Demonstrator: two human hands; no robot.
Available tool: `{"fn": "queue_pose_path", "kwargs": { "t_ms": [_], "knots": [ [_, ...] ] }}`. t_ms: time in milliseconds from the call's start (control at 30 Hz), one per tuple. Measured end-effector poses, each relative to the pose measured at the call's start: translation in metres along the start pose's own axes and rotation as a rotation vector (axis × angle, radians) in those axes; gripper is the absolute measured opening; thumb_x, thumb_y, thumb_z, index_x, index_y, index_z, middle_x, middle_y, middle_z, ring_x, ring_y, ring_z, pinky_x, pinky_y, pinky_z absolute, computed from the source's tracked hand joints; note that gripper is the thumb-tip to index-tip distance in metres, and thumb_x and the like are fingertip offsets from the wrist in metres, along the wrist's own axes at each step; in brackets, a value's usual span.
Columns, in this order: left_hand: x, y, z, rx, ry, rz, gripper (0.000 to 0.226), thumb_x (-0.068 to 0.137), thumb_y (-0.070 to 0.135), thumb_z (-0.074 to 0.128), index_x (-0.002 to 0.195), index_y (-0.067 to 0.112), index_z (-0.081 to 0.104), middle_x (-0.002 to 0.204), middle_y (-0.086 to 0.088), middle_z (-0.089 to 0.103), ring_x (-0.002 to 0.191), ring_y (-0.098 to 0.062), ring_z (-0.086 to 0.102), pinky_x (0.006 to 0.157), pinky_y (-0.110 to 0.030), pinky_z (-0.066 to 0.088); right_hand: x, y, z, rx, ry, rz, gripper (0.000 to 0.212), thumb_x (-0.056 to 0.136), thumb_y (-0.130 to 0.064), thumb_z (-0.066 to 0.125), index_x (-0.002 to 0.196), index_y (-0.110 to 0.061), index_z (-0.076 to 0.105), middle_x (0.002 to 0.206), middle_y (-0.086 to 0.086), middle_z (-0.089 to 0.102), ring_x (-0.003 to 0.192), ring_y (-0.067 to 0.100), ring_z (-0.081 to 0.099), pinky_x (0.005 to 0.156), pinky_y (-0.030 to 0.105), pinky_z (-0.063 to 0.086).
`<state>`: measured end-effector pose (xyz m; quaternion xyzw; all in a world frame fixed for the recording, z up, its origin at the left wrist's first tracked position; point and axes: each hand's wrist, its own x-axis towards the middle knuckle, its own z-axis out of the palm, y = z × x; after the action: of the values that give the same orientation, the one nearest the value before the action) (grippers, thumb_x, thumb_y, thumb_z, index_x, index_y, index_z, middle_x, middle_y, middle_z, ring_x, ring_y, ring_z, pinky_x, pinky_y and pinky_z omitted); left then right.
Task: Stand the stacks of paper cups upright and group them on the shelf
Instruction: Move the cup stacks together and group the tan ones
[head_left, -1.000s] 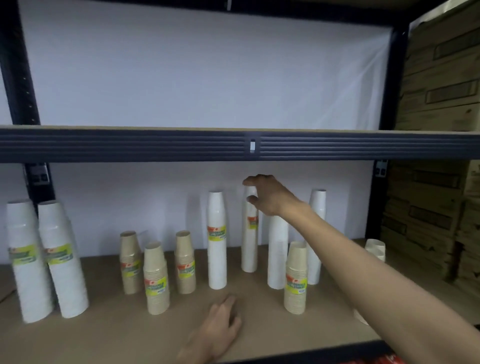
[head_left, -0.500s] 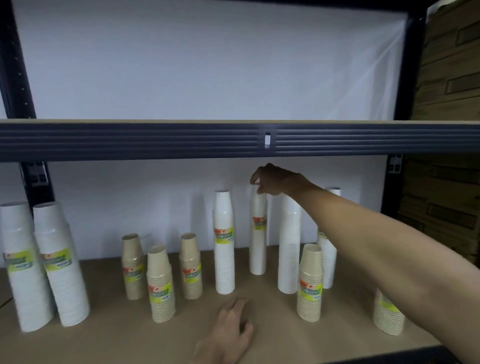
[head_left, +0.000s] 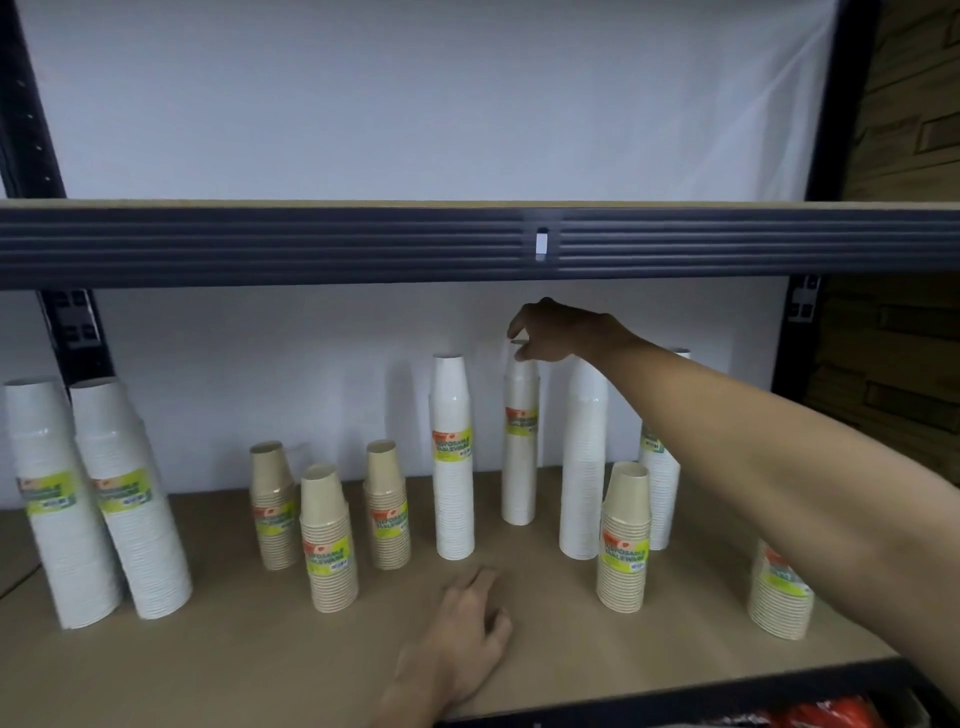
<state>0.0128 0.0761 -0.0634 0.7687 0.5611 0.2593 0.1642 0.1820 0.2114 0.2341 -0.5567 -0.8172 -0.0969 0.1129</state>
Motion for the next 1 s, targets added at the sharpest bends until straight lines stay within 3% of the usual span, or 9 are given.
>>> {"fn": "queue_pose_path", "kwargs": {
  "t_ms": [233, 367, 467, 533, 667, 767, 833, 933, 1000],
  "knots": [
    [0.0, 0.0, -0.004, 0.019, -0.016, 0.009, 0.058, 0.084, 0.047, 0.038, 0.141, 0.034, 0.038, 0.143, 0.012, 0.042, 0.129, -0.012, 0.04, 0.111, -0.028, 0.032, -0.019, 0.005, -0.012, 0.055, 0.026, 0.022, 0.059, 0.092, -0.032, 0.065, 0.145, -0.017, 0.043, 0.146, 0.01, 0.048, 0.123, 0.028, 0.055, 0.104, 0.036, 0.045],
    [0.001, 0.002, -0.005, 0.06, -0.025, 0.081, 0.056, 0.087, 0.045, 0.036, 0.141, 0.03, 0.041, 0.141, 0.012, 0.042, 0.128, -0.014, 0.043, 0.109, -0.025, 0.032, -0.045, 0.025, -0.022, -0.005, 0.046, 0.066, 0.059, 0.09, -0.042, 0.064, 0.142, -0.021, 0.045, 0.145, 0.008, 0.048, 0.125, 0.027, 0.053, 0.105, 0.039, 0.044],
    [0.003, 0.006, -0.005, 0.101, -0.074, 0.105, 0.053, 0.098, 0.037, 0.04, 0.149, 0.025, 0.034, 0.155, 0.007, 0.03, 0.141, -0.014, 0.028, 0.11, -0.014, 0.013, -0.065, 0.034, -0.025, -0.032, 0.042, 0.098, 0.062, 0.089, -0.049, 0.063, 0.141, -0.018, 0.048, 0.143, 0.006, 0.049, 0.127, 0.026, 0.05, 0.105, 0.037, 0.043],
    [0.005, 0.008, -0.004, 0.133, -0.096, 0.102, 0.053, 0.101, 0.037, 0.039, 0.152, 0.024, 0.029, 0.16, 0.004, 0.022, 0.147, -0.012, 0.018, 0.109, -0.014, 0.005, -0.073, 0.035, -0.023, -0.037, 0.054, 0.109, 0.057, 0.09, -0.051, 0.062, 0.135, -0.017, 0.054, 0.138, 0.005, 0.053, 0.122, 0.025, 0.053, 0.099, 0.034, 0.045],
    [0.006, 0.013, -0.002, 0.168, -0.093, 0.101, 0.054, 0.102, 0.037, 0.037, 0.152, 0.021, 0.028, 0.161, 0.002, 0.021, 0.147, -0.011, 0.015, 0.109, -0.014, 0.003, -0.081, 0.036, -0.02, 0.114, 0.033, 0.091, 0.029, 0.095, -0.032, 0.062, 0.119, -0.016, 0.066, 0.129, 0.005, 0.061, 0.112, 0.022, 0.059, 0.087, 0.024, 0.041],
    [0.007, 0.011, 0.0, 0.175, -0.085, 0.098, 0.058, 0.099, 0.044, 0.034, 0.152, 0.021, 0.029, 0.16, 0.003, 0.023, 0.147, -0.011, 0.016, 0.11, -0.015, 0.004, -0.087, 0.043, -0.024, 0.254, 0.0, 0.08, 0.035, 0.094, -0.01, 0.063, 0.128, -0.018, 0.063, 0.133, 0.004, 0.06, 0.118, 0.017, 0.058, 0.091, 0.021, 0.041],
    [0.007, 0.008, 0.0, 0.18, -0.081, 0.085, 0.073, 0.088, 0.06, 0.022, 0.151, 0.024, 0.03, 0.16, 0.005, 0.025, 0.146, -0.01, 0.019, 0.114, -0.018, 0.008, -0.091, 0.048, -0.022, 0.402, -0.001, 0.105, 0.039, 0.091, -0.004, 0.063, 0.129, -0.016, 0.063, 0.135, 0.003, 0.06, 0.122, 0.016, 0.057, 0.096, 0.022, 0.043],
    [0.008, 0.004, 0.002, 0.211, -0.069, 0.081, 0.085, 0.077, 0.065, 0.01, 0.151, 0.028, 0.03, 0.159, 0.008, 0.026, 0.145, -0.008, 0.023, 0.118, -0.025, 0.016, -0.093, 0.052, -0.012, 0.432, 0.074, 0.143, 0.037, 0.09, -0.026, 0.068, 0.125, -0.018, 0.066, 0.137, 0.002, 0.059, 0.127, 0.019, 0.054, 0.103, 0.026, 0.04],
    [0.008, 0.006, 0.001, 0.221, -0.05, 0.095, 0.086, 0.076, 0.065, 0.009, 0.15, 0.028, 0.032, 0.159, 0.008, 0.027, 0.144, -0.008, 0.024, 0.118, -0.025, 0.017, -0.093, 0.051, -0.004, 0.406, 0.153, 0.137, 0.042, 0.087, -0.039, 0.072, 0.122, -0.018, 0.067, 0.136, 0.002, 0.059, 0.126, 0.02, 0.054, 0.1, 0.025, 0.039]
  ]
}}
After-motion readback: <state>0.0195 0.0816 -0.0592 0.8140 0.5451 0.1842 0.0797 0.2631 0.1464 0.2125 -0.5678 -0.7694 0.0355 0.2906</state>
